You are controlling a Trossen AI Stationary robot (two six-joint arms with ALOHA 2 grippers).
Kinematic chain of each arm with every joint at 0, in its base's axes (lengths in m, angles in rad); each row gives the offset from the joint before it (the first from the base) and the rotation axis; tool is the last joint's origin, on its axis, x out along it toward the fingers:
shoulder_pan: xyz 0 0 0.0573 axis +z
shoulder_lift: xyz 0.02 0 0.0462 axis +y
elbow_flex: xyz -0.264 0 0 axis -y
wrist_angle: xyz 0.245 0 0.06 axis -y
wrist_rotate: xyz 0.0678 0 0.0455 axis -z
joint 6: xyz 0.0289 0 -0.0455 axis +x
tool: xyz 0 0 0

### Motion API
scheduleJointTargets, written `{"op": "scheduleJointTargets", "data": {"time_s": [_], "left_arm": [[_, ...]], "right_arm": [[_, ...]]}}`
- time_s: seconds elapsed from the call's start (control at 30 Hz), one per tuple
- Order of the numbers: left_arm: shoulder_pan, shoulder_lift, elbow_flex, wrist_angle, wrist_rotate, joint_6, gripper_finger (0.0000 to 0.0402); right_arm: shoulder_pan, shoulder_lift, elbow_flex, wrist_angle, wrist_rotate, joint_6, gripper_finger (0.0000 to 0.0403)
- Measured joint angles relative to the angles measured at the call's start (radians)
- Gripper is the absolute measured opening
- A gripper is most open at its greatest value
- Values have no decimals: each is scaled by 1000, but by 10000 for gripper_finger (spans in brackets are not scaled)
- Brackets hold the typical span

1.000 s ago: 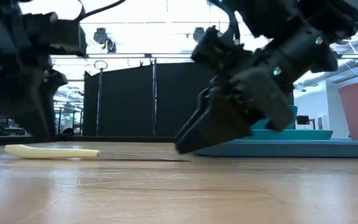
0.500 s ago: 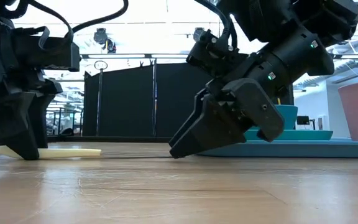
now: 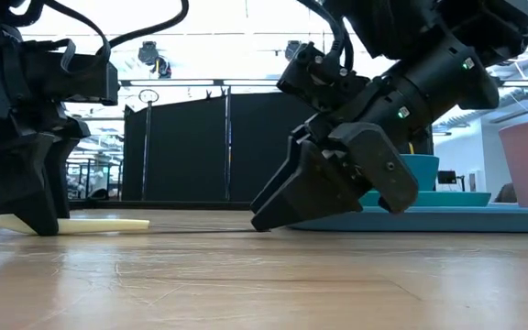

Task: Set up tray
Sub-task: Put the yellow table knife to the right of the orange spoon on the yellow table napkin on the blue serving tray

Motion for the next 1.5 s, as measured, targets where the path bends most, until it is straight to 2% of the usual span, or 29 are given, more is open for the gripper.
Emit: {"op": "scheduleJointTargets", "data": {"time_s": [0.47,0.8,1.13,1.5], "left_arm": [[2,-1,-1,6,23,52,75],[-3,-71,-6,12,52,84,75],[5,-84,-4,9,66,101,75],[32,-103,-3,50,78,136,75]], "right_arm": [[0,0,0,-15,1,-54,187],[0,0,0,-29,34,-66,187],[33,0,-1,-22,128,-143,187],[88,0,-1,22,238,-328,187]]}}
